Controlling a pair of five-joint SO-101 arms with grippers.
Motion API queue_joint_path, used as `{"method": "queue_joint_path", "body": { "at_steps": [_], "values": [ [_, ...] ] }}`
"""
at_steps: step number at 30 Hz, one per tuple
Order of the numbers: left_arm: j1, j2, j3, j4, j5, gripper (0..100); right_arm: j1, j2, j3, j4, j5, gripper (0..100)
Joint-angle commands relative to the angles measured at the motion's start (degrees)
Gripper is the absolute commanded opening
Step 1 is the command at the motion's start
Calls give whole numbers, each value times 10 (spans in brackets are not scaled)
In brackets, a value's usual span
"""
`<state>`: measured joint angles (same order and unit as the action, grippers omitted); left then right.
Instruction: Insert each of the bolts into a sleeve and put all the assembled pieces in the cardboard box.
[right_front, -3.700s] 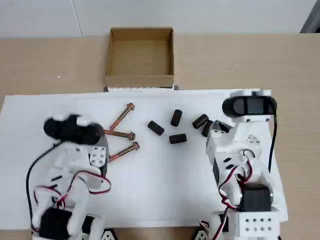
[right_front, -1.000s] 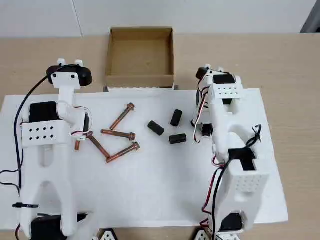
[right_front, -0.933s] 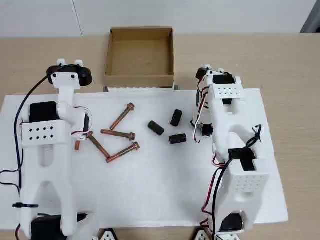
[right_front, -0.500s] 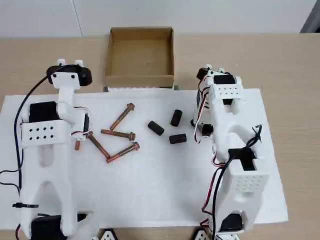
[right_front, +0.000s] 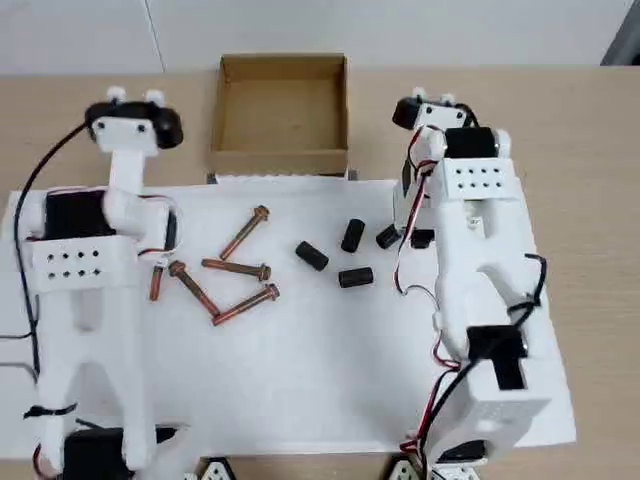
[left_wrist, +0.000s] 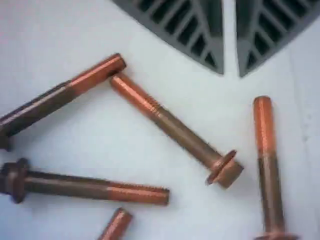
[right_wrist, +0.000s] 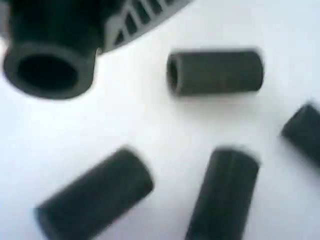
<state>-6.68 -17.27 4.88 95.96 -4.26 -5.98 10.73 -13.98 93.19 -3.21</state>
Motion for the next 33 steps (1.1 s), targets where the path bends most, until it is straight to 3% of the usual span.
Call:
{"method": "queue_joint_path", "body": {
  "at_steps": [1, 15, 24, 33],
  "values": [
    [42, 36, -59, 24, 1, 5, 7, -51, -22, 13, 27, 3],
    [74, 363, -285, 25, -15, 5, 22, -63, 34, 13, 143, 4],
    [104, 496, -450, 43, -23, 65, 22, -60, 34, 7, 142, 6],
    [127, 572, -494, 41, -23, 92, 21, -58, 34, -11, 142, 6]
  ]
}}
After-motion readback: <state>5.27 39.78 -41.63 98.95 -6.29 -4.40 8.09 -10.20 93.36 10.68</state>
